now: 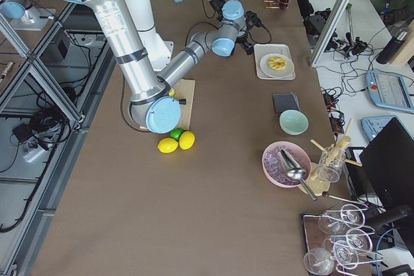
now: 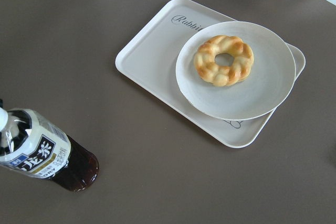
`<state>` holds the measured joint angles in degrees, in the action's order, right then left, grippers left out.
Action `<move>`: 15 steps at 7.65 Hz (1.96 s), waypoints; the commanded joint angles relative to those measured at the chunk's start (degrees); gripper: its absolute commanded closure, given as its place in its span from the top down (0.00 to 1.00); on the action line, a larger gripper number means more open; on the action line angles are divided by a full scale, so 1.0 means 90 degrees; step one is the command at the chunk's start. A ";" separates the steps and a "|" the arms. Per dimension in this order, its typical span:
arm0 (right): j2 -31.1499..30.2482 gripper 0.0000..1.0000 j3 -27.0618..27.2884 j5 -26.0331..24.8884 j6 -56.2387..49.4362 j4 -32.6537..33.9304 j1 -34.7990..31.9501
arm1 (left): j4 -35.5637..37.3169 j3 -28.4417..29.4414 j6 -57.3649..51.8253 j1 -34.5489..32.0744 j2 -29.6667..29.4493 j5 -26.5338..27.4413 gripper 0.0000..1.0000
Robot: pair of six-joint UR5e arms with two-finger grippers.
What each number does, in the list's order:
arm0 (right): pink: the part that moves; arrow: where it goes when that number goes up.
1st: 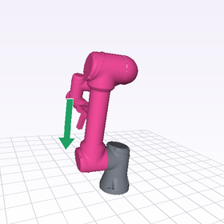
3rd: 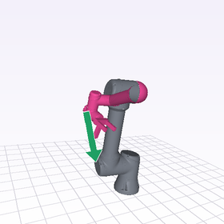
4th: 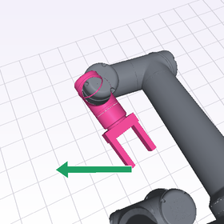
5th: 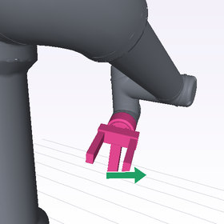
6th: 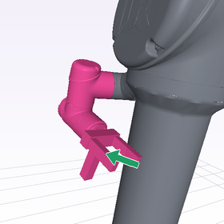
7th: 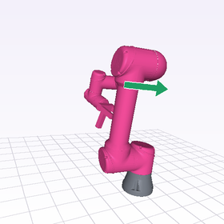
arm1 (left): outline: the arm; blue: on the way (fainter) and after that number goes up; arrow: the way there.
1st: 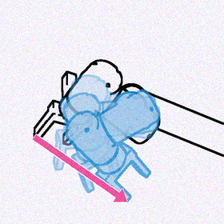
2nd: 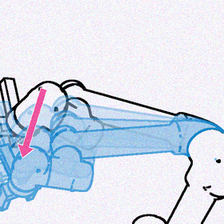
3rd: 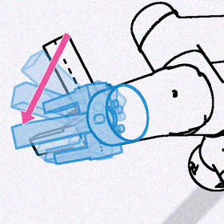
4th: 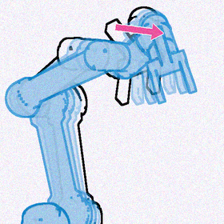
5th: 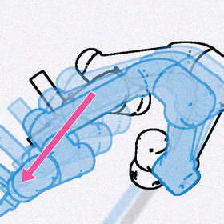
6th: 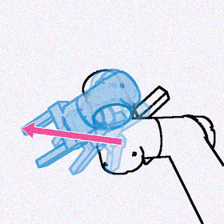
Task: Place tea on tray
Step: 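Carry the bottle with the left gripper to the table center and set it upright, then open the left gripper and withdraw it while the right gripper reaches toward the bottle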
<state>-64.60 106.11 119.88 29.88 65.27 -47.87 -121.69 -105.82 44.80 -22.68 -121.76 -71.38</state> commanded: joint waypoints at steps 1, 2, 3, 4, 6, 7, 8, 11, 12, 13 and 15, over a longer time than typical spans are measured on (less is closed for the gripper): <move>0.0000 0.98 -0.0013 0.0000 0.0000 -0.0006 -0.0004 | 0.0025 0.0000 0.0032 0.0293 -0.0026 0.0206 0.00; 0.0000 0.98 -0.0013 0.0000 0.0000 -0.0006 0.0006 | 0.0025 0.0000 0.0042 0.0312 -0.0026 0.0206 0.00; 0.0000 0.98 -0.0013 0.0000 0.0000 -0.0006 0.0006 | 0.0016 -0.0010 0.0032 0.0313 -0.0026 0.0206 0.13; 0.0000 0.99 -0.0023 0.0000 0.0000 -0.0016 0.0006 | 0.0016 0.0000 0.0042 0.0313 -0.0007 0.0206 0.58; 0.0000 0.99 -0.0013 0.0000 0.0000 -0.0016 0.0006 | -0.0013 -0.0019 0.0042 0.0313 0.0003 0.0206 0.96; 0.0000 0.99 -0.0013 0.0010 0.0000 -0.0016 0.0006 | -0.0014 -0.0271 0.0042 0.0313 0.0032 0.0139 0.97; 0.0029 0.99 0.0006 0.0010 0.0010 -0.0016 0.0035 | 0.0006 -0.0708 0.0032 0.0226 0.0091 -0.0017 0.97; 0.0409 0.99 -0.0003 -0.0223 0.0554 -0.0006 0.0366 | 0.0016 -0.1172 0.0957 -0.2265 0.1211 -0.4493 0.97; 0.0536 0.99 0.0016 -0.0602 0.0876 -0.0006 0.0686 | 0.0035 -0.1104 0.0960 -0.3174 0.1649 -0.5767 0.97; 0.0788 0.99 0.0026 -0.1050 0.1198 0.0023 0.1057 | 0.0026 -0.0920 0.0902 -0.4083 0.2176 -0.6853 0.97; 0.1054 0.99 0.0046 -0.1832 0.1639 0.0072 0.1644 | 0.0006 -0.0713 -0.0038 -0.5162 0.3568 -0.7509 0.97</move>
<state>-57.19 106.37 109.50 41.06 65.60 -37.71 -121.50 -113.66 52.00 -60.51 -100.81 -132.93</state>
